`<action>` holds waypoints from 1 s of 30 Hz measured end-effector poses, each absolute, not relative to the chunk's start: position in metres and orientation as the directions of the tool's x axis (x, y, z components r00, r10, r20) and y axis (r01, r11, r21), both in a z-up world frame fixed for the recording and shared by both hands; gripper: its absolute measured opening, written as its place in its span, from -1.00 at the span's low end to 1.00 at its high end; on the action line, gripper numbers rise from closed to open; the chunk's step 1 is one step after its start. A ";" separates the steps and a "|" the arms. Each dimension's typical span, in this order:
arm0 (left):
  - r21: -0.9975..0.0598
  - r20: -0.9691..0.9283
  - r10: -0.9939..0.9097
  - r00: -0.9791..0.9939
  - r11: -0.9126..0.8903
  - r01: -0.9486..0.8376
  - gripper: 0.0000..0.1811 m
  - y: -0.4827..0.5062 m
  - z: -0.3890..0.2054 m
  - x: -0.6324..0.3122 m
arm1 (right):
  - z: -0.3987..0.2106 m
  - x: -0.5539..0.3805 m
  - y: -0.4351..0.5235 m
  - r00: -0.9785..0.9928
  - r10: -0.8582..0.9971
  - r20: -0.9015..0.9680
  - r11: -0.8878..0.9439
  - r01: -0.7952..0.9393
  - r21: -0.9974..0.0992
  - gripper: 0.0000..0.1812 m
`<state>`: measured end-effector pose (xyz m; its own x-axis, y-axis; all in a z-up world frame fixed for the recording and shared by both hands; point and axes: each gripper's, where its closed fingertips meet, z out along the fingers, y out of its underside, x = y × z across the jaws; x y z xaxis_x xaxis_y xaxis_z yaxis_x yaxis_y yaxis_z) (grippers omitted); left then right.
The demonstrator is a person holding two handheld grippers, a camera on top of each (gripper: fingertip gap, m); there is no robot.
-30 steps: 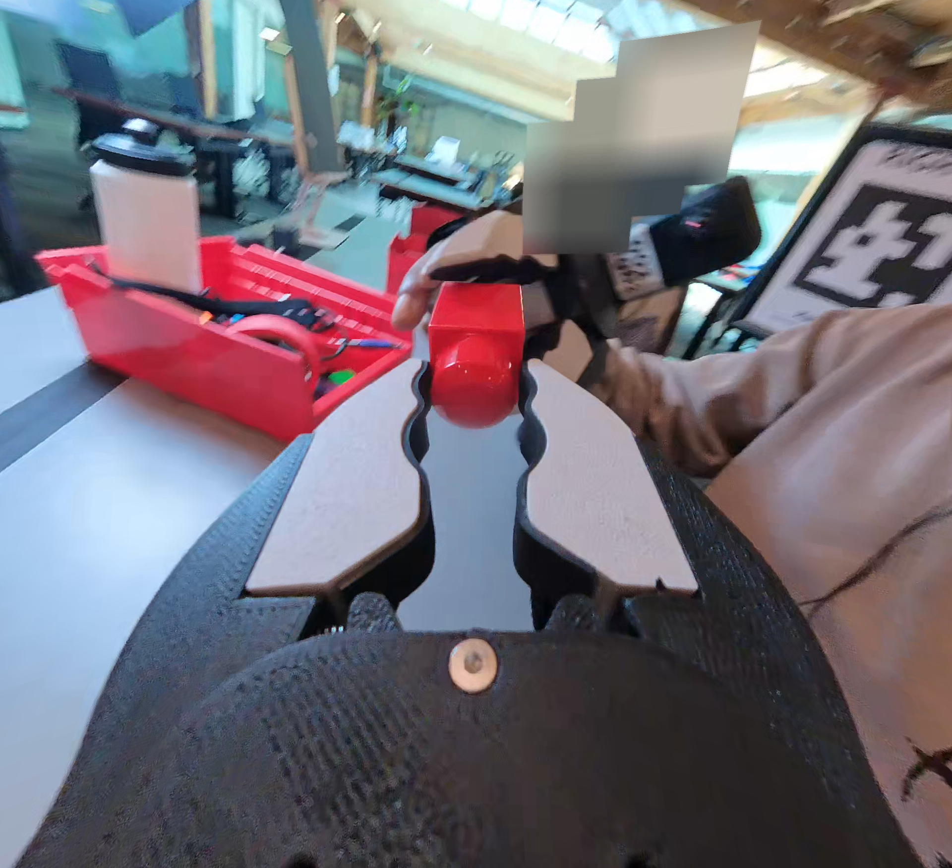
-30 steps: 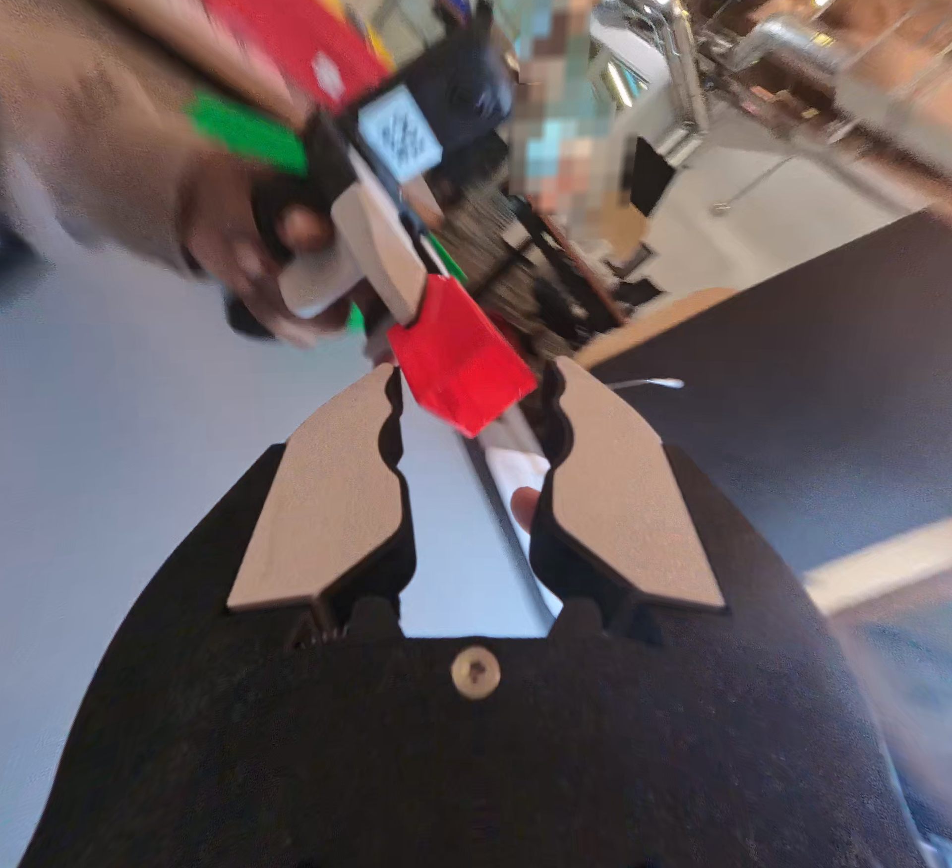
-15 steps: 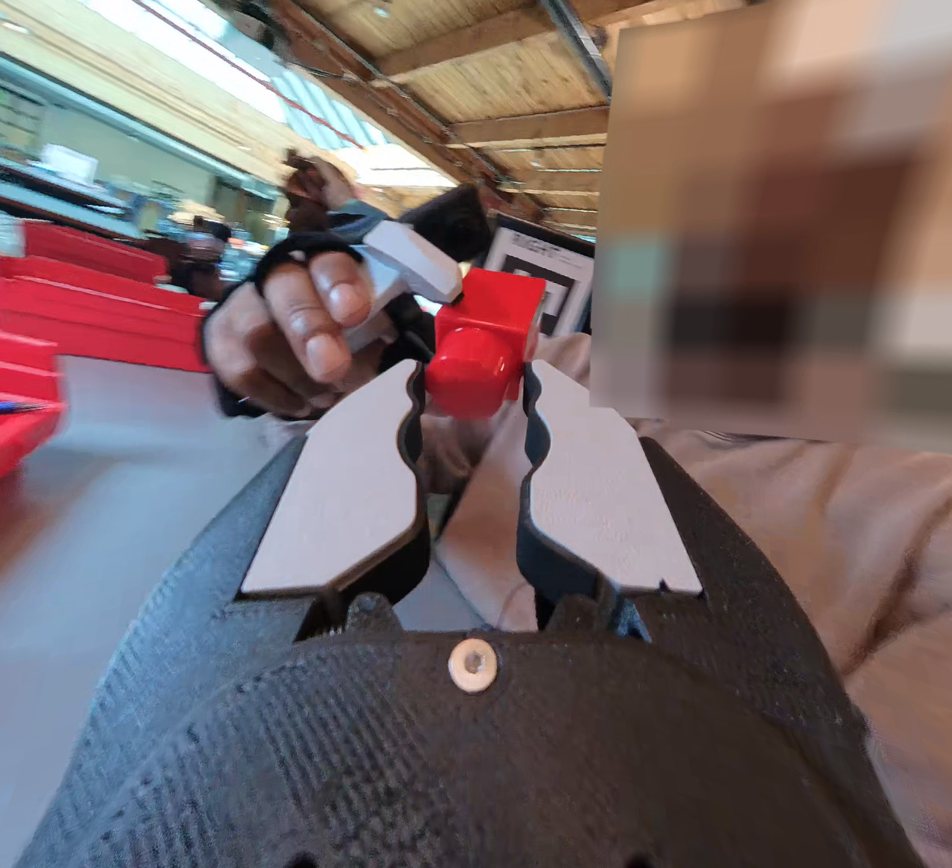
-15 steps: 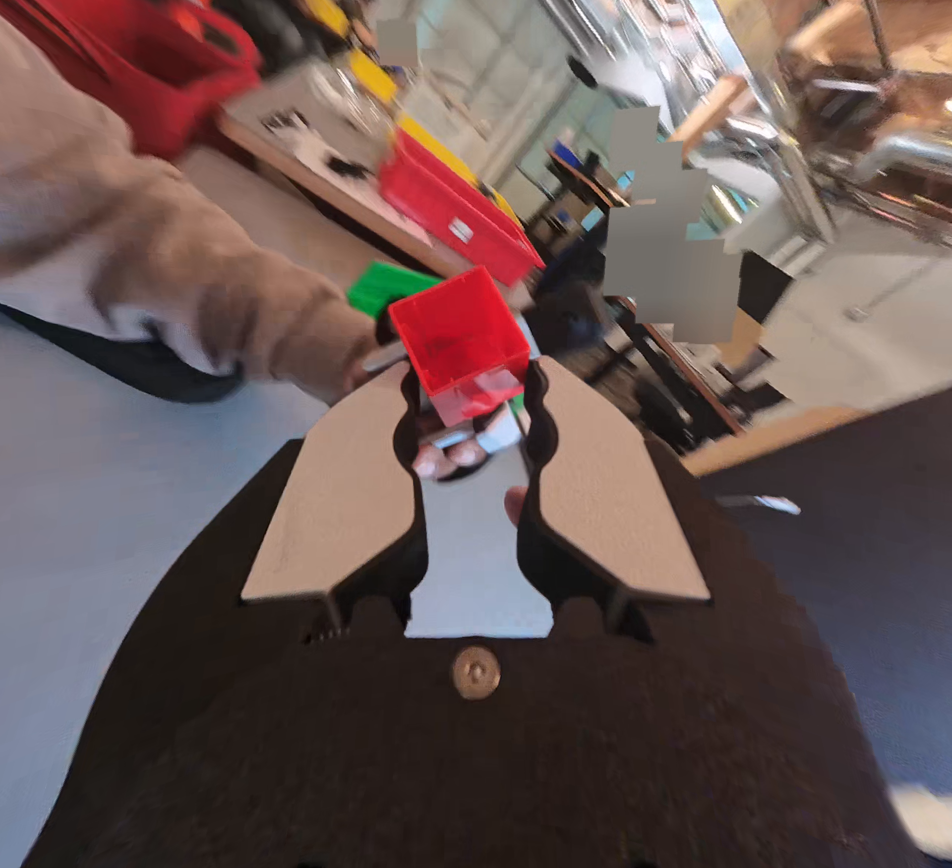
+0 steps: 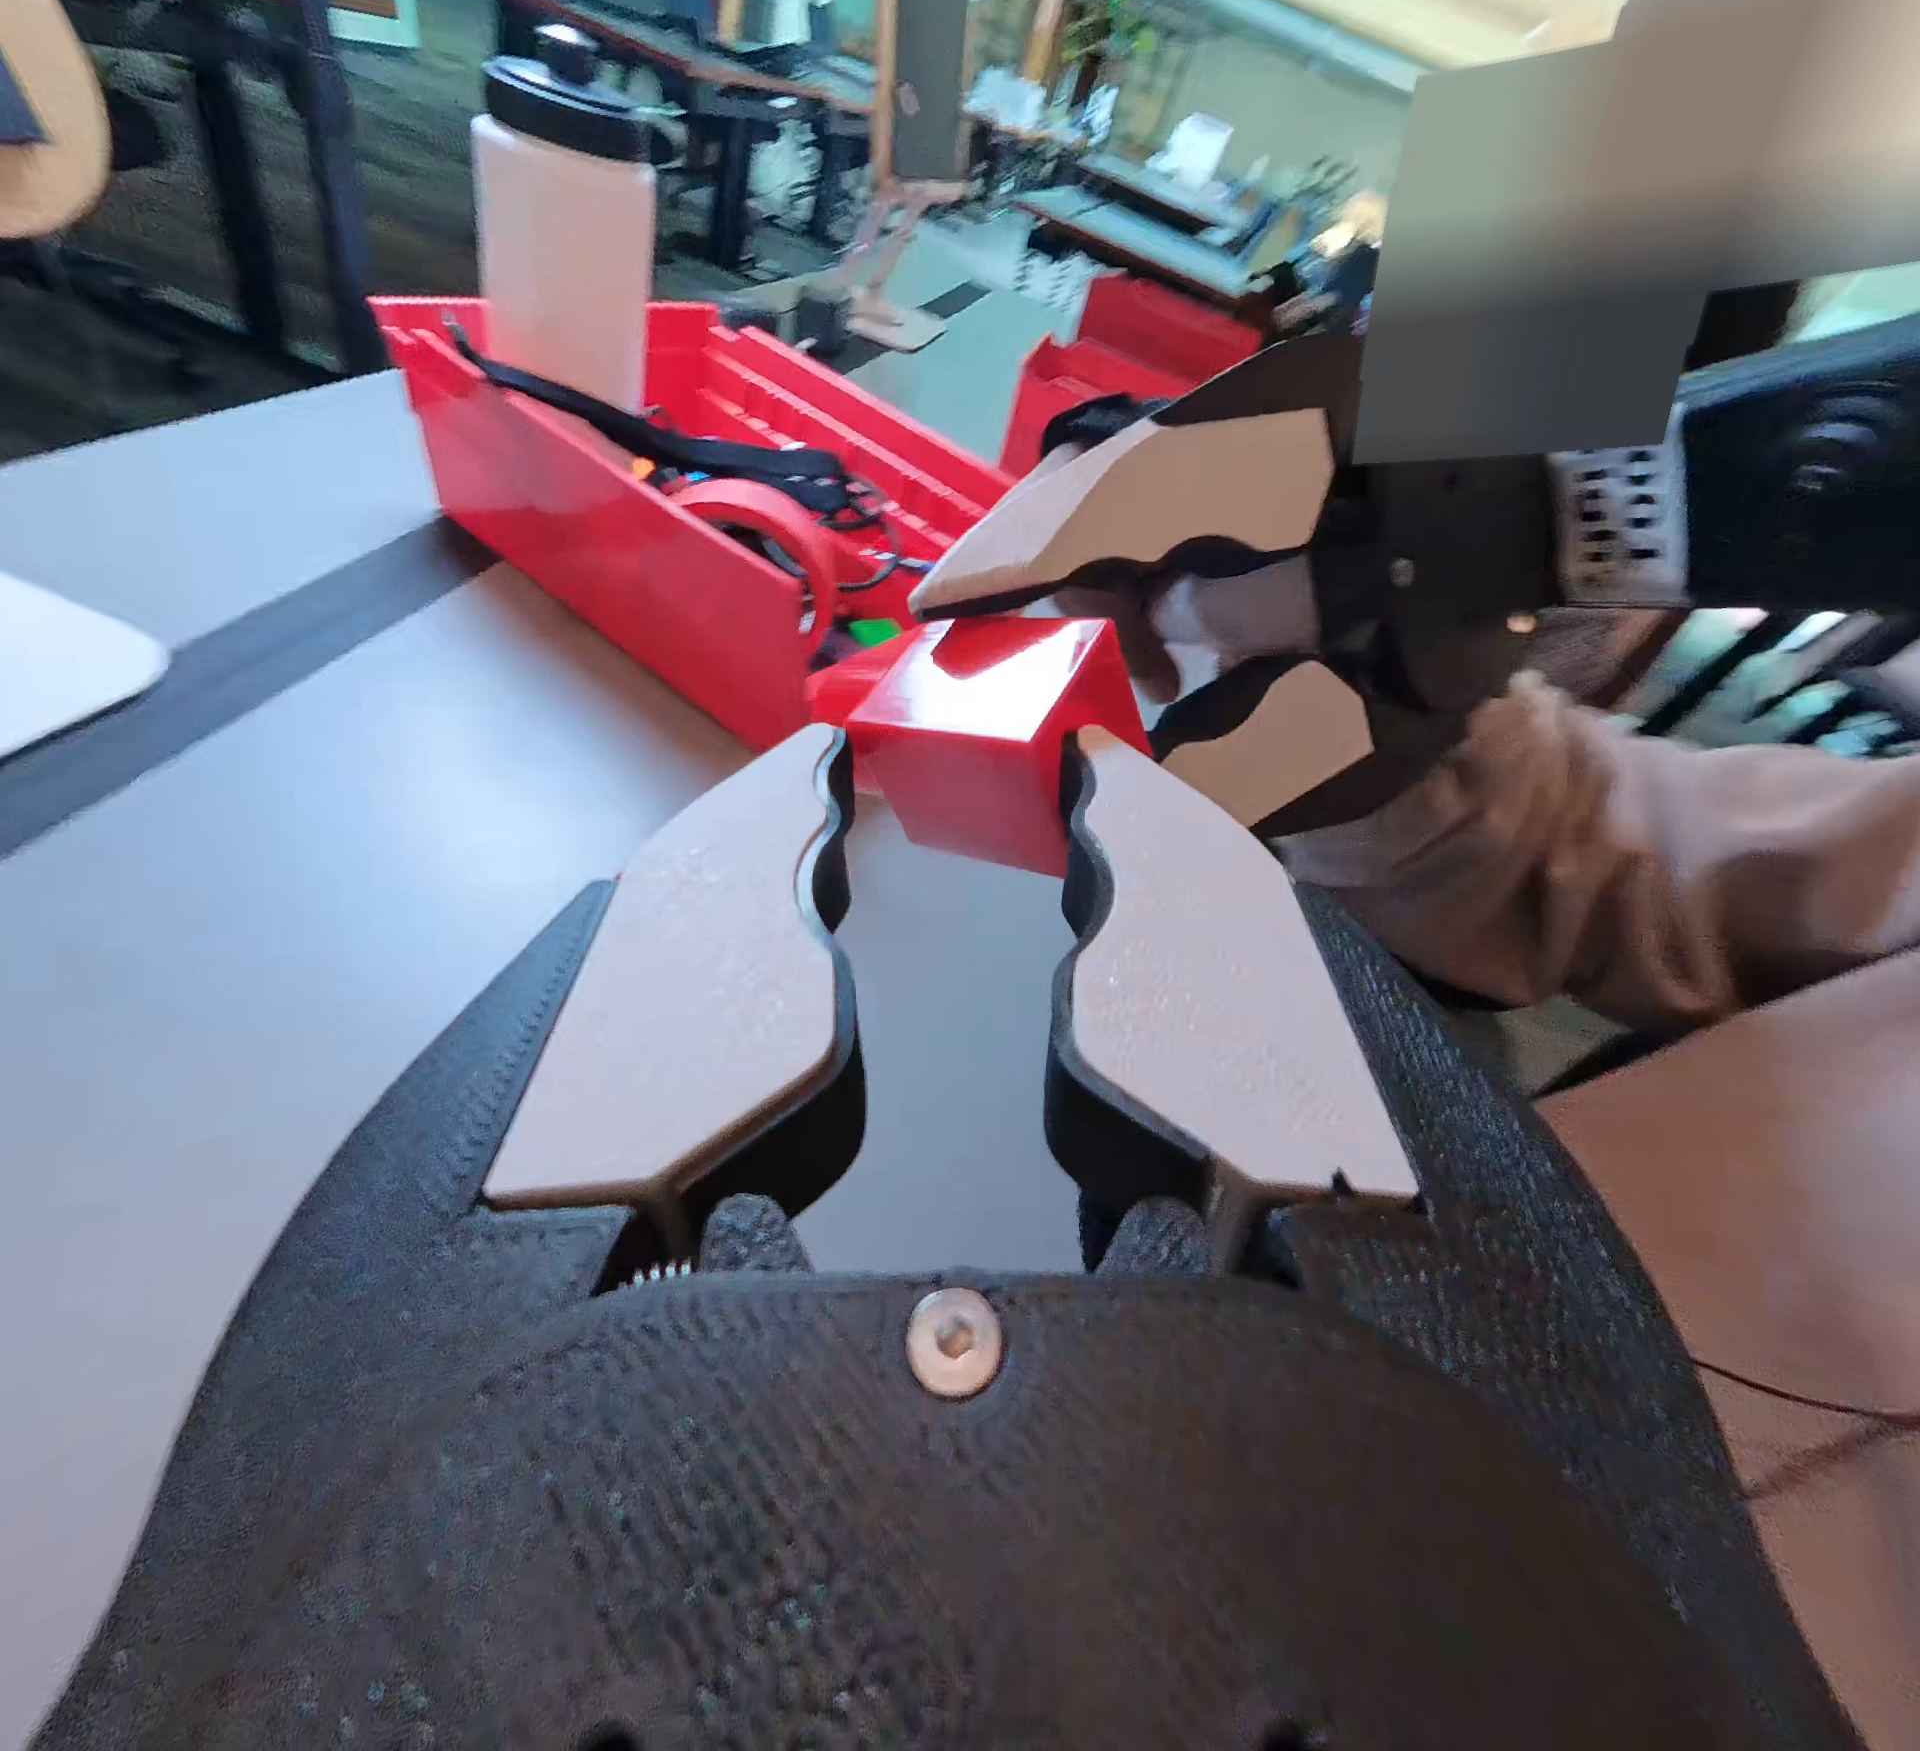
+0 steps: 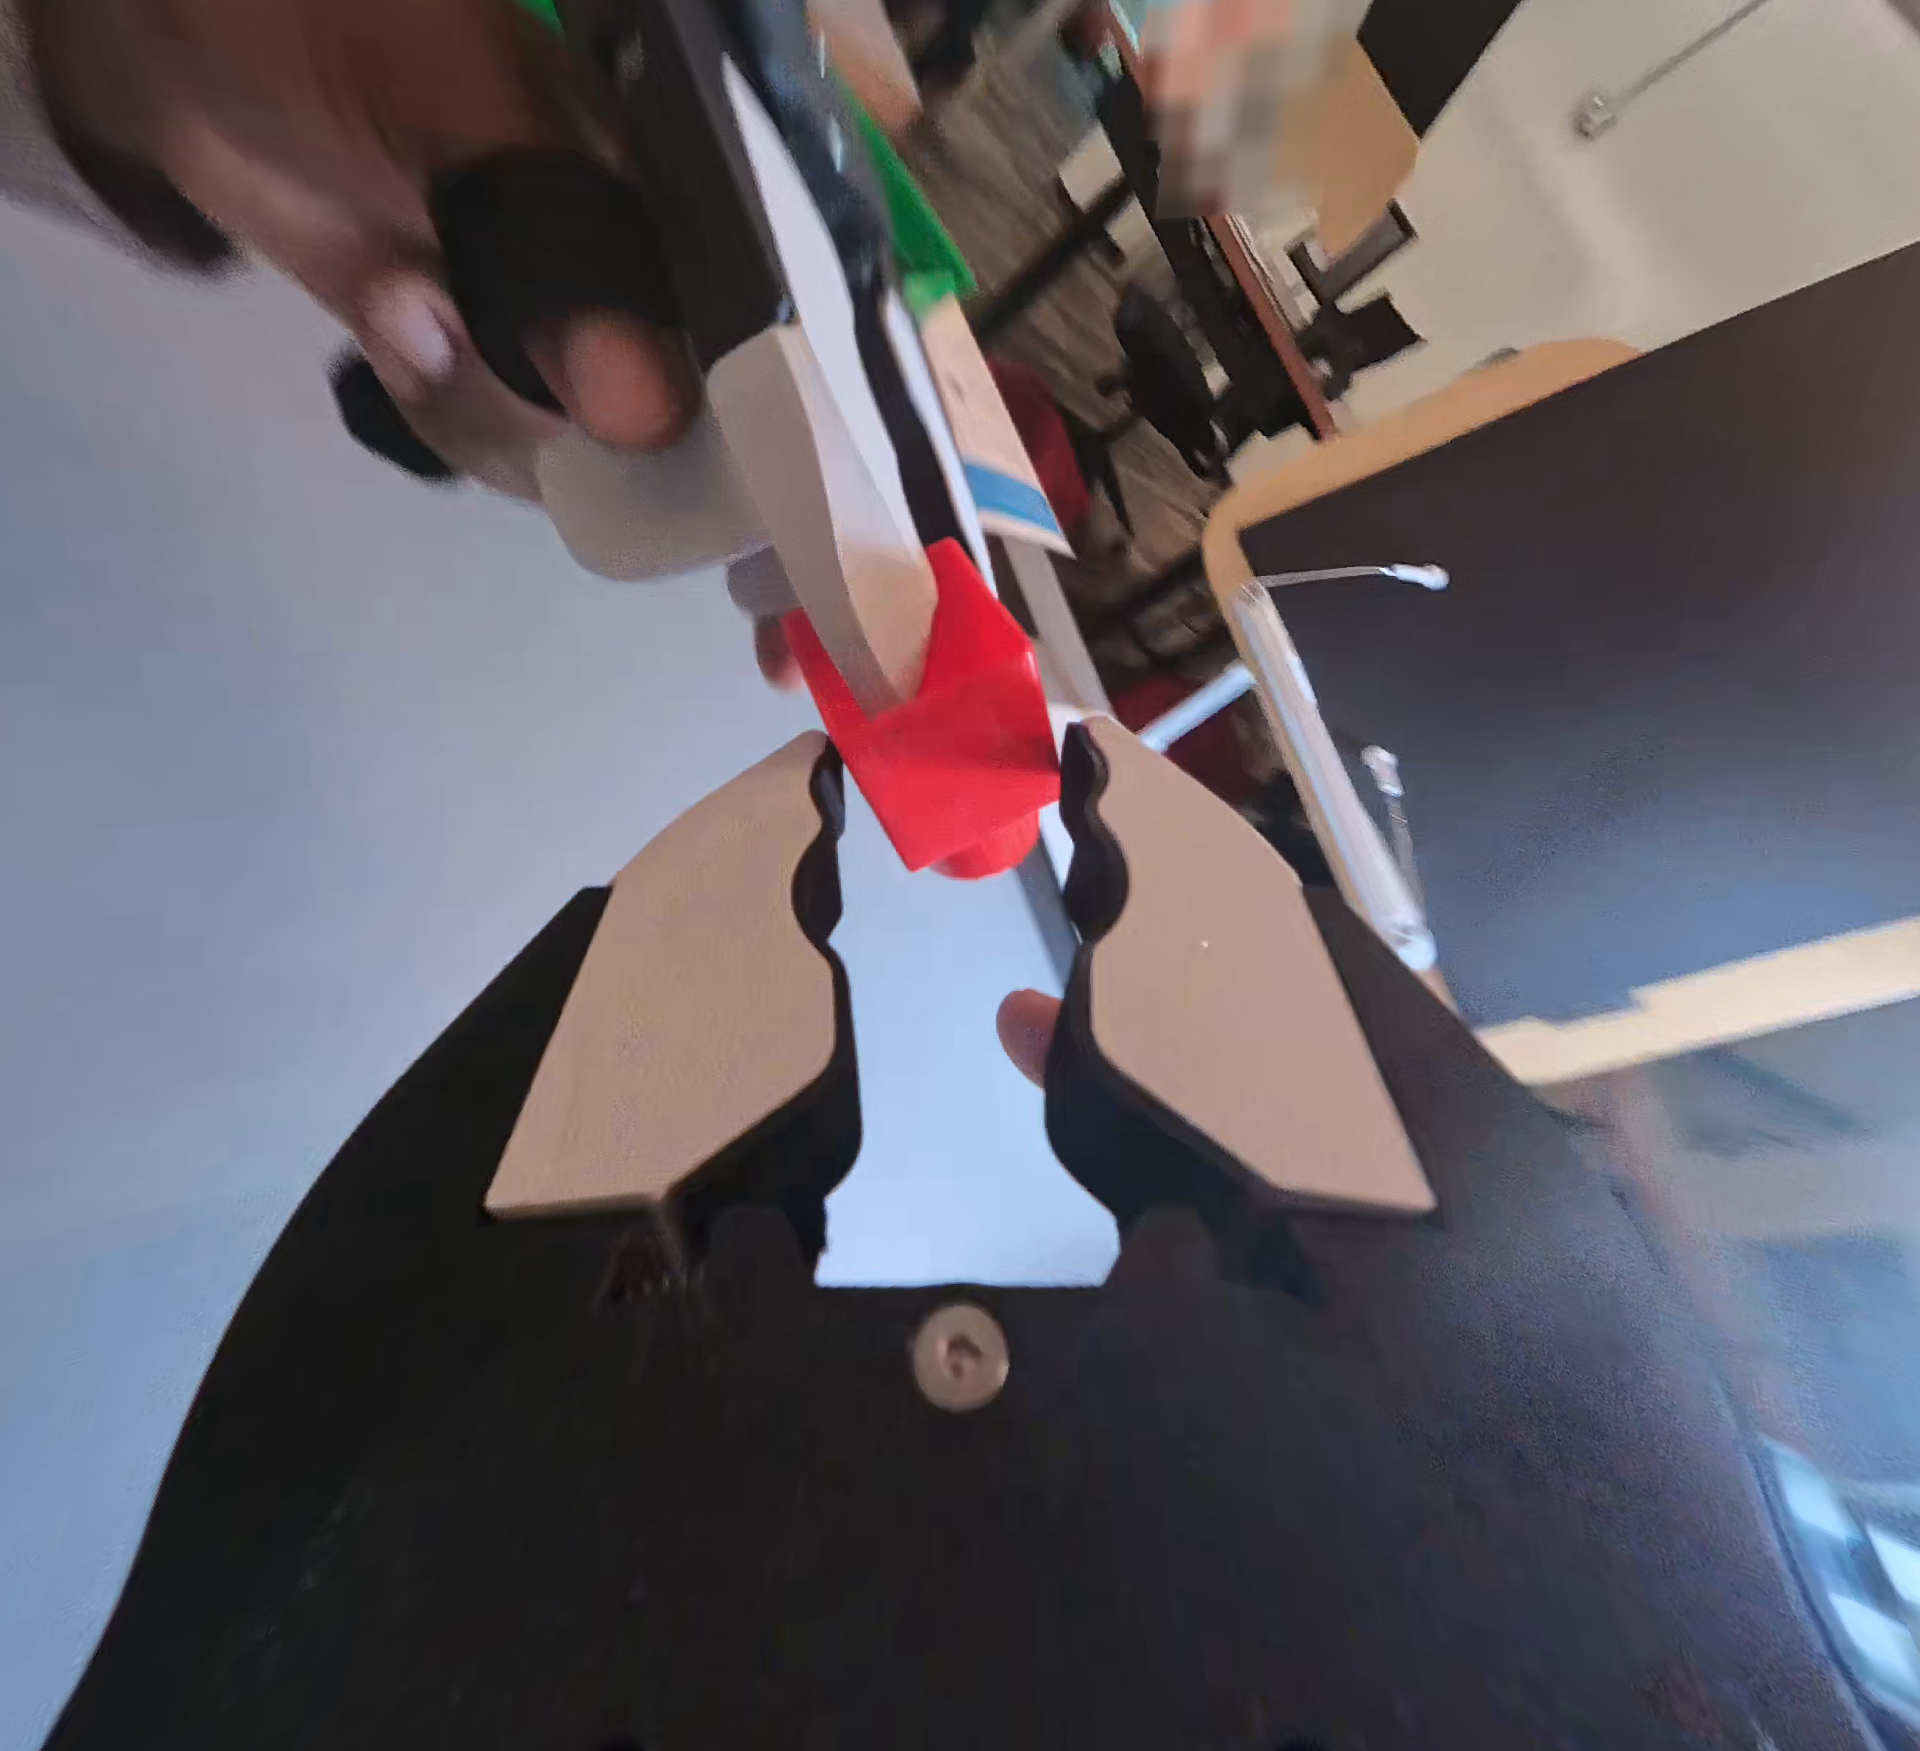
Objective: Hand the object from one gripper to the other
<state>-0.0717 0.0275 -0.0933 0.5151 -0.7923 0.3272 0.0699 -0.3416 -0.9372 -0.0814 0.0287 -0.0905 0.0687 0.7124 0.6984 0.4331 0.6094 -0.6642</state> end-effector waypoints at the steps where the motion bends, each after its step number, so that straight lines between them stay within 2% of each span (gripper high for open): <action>1: -0.920 0.385 -0.805 0.452 -0.372 0.121 -0.60 0.025 -0.088 -0.074 | -0.083 -0.082 0.021 0.058 0.780 0.623 0.566 0.359 -0.742 -0.54; 2: -0.908 0.418 -0.815 0.401 -0.383 0.167 -0.75 0.023 -0.084 -0.077 | -0.075 -0.081 0.014 0.035 0.844 0.536 0.508 0.273 -0.817 -0.51; 3: -0.901 0.430 -0.836 0.340 -0.372 0.225 -0.98 0.020 -0.077 -0.081 | -0.067 -0.080 0.008 0.008 0.902 0.432 0.423 0.184 -0.887 -0.44; 5: -0.849 0.480 -0.856 0.192 -0.398 0.348 -0.98 0.015 -0.062 -0.090 | -0.051 -0.074 0.007 -0.046 0.969 0.242 0.243 0.032 -0.969 -0.36; 8: -0.806 0.462 -0.883 0.084 -0.379 0.455 -0.98 0.009 -0.046 -0.102 | -0.047 -0.069 0.010 -0.159 0.987 -0.001 -0.013 -0.077 -0.997 -0.34; 10: -0.816 0.415 -0.904 0.102 -0.320 0.480 -0.98 0.007 -0.042 -0.104 | -0.047 -0.074 0.006 -0.252 0.951 -0.179 -0.211 -0.106 -0.972 -0.36; 13: -0.864 0.304 -0.904 0.299 -0.130 0.486 -0.98 0.015 -0.043 -0.106 | -0.044 -0.086 -0.004 -0.361 0.841 -0.404 -0.473 -0.125 -0.872 -0.39; 17: -0.937 0.047 -0.795 0.605 0.176 0.303 -0.98 0.022 -0.049 -0.103 | -0.052 -0.101 -0.002 -0.318 0.741 -0.592 -0.652 -0.130 -0.747 -0.43; 19: -0.949 -0.140 -0.675 0.724 0.300 0.096 -0.98 0.026 -0.056 -0.099 | -0.056 -0.104 0.004 -0.272 0.712 -0.647 -0.695 -0.141 -0.705 -0.47; 22: -0.869 -0.437 -0.448 0.780 0.434 -0.237 -0.97 0.029 -0.062 -0.095 | -0.063 -0.102 0.013 -0.225 0.674 -0.703 -0.736 -0.124 -0.666 -0.53; 24: -0.826 -0.521 -0.377 0.766 0.450 -0.341 -0.94 0.032 -0.066 -0.095 | -0.063 -0.100 0.018 -0.200 0.692 -0.694 -0.720 -0.121 -0.683 -0.54; 27: -0.921 -0.373 -0.580 0.724 0.327 -0.212 -0.81 0.035 -0.075 -0.094 | -0.063 -0.094 0.027 -0.157 0.786 -0.598 -0.614 -0.086 -0.785 -0.55; 30: -1.000 -0.023 -0.781 0.624 0.029 0.000 -0.48 0.039 -0.086 -0.104 | -0.074 -0.083 0.039 -0.050 0.937 -0.347 -0.345 0.032 -0.938 -0.55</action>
<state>-0.1043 0.0392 -0.0865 0.6235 -0.7815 -0.0231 -0.0005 0.0292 -0.9996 -0.0831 0.0386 -0.0737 -0.0502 0.9367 -0.3465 0.0322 -0.3453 -0.9380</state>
